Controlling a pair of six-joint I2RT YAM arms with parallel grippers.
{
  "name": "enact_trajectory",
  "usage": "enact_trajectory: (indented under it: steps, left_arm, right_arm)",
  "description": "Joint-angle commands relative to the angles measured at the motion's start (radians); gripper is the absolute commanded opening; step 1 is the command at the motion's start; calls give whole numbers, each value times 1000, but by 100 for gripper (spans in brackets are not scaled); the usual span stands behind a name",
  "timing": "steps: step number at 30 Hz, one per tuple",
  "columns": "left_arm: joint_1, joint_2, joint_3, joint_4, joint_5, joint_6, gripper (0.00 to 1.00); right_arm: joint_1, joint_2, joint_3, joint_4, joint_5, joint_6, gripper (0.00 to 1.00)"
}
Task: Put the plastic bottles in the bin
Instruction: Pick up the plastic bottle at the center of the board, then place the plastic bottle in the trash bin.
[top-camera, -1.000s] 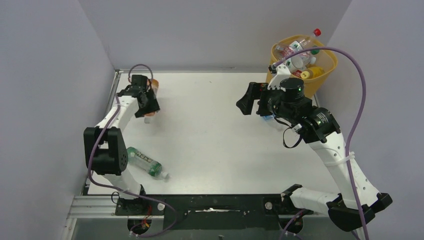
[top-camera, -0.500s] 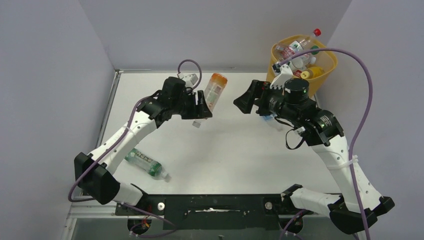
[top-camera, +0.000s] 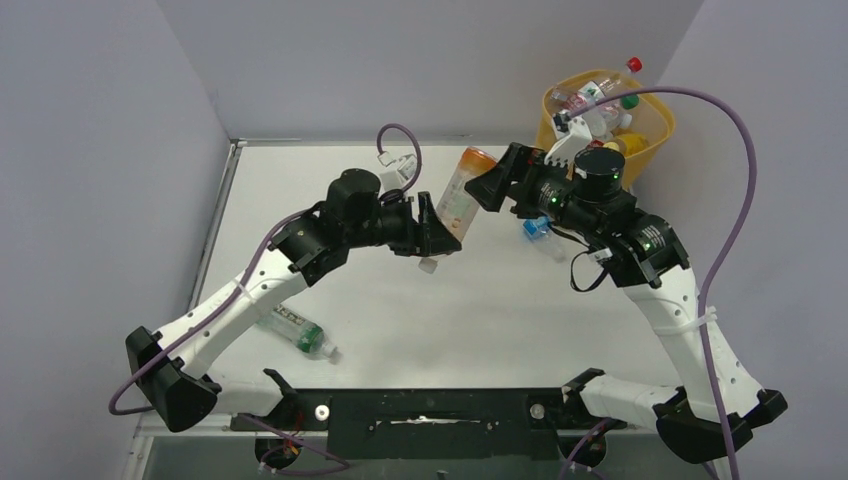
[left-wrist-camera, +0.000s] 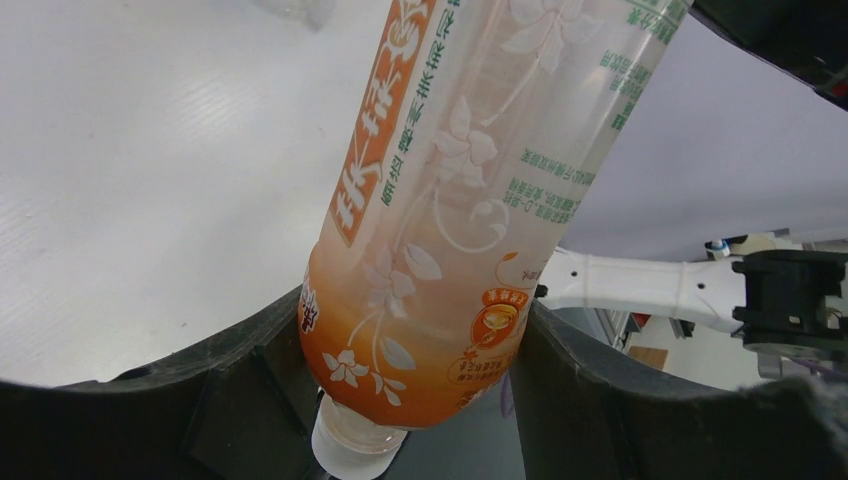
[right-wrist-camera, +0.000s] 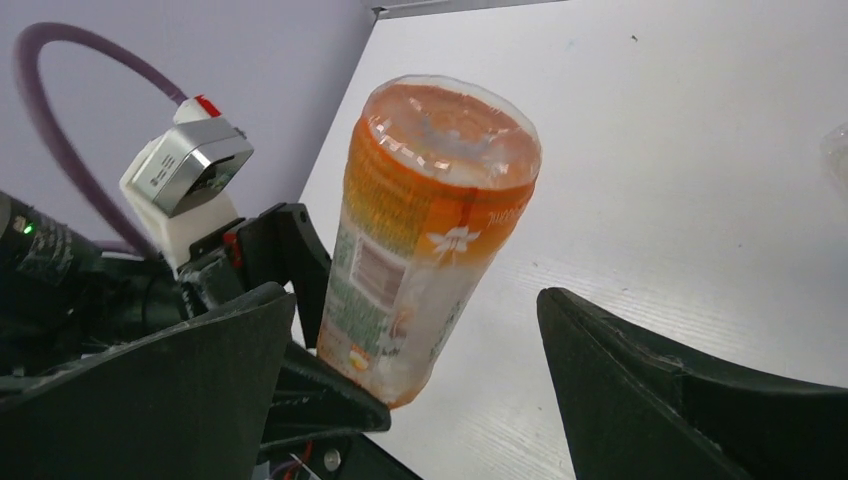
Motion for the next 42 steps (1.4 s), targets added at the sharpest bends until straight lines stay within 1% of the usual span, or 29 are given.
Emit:
enact_trajectory:
  steps: [1, 9, 11, 13, 14, 16, 17, 18, 19, 22, 25, 26, 28, 30, 33, 36, 38, 42]
  left_arm:
    - [-52, -52, 9, 113, 26, -40, 42]
    - [-119, -52, 10, 122, 13, -44, 42]
    - [-124, -54, 6, 121, 4, -44, 42]
    - [-124, -56, 9, 113, -9, -40, 45]
    - [-125, -57, 13, 107, -19, -37, 45]
    - [-123, -53, 28, 88, -40, -22, 46]
    - [-121, -49, 38, 78, -53, -15, 47]
    - [-121, -41, 50, 67, -62, -7, 49]
    - [-120, -31, 67, 53, -72, 1, 51]
    - [-115, -2, 126, -1, -96, 28, 62]
    - [-98, -2, 198, -81, -135, 72, 70]
    - [-84, -13, 216, -106, -156, 84, 75]
    - [-42, -50, 237, -142, -178, 94, 81]
    - [18, -94, 243, -164, -175, 95, 84]
    - [85, -162, 245, -193, -178, 95, 86]
    - [107, -192, 237, -227, -201, 113, 86]
    - [110, -199, 221, -246, -211, 122, 86]
    - [113, -217, 160, -244, -198, 129, 87]
  right_arm:
    - [-13, 25, 54, 65, 33, 15, 98]
    - [-20, 86, 108, 85, 26, 5, 98]
    - [-20, 94, 121, 82, 26, 0, 82]
    - [-19, 92, 125, 81, 33, -2, 61]
    - [-20, 89, 125, 78, 36, -2, 55]
    - [-20, 84, 126, 71, 38, -3, 50]
    - [-20, 81, 125, 67, 38, -4, 44]
    - [-20, 78, 126, 61, 39, -4, 40]
    - [-20, 76, 126, 57, 42, -5, 38]
    - [-20, 71, 148, 29, 83, -25, 37]
    - [-33, 90, 217, -26, 131, -65, 37]
    - [-46, 103, 246, -44, 137, -77, 38]
    - [-102, 136, 316, -84, 123, -105, 38]
    - [-193, 168, 383, -116, 87, -129, 37]
    - [-301, 228, 554, -188, 127, -189, 37]
    - [-377, 284, 693, -213, 245, -247, 38]
    - [-400, 289, 714, -163, 334, -284, 38]
    - [-434, 269, 696, -24, 505, -344, 39]
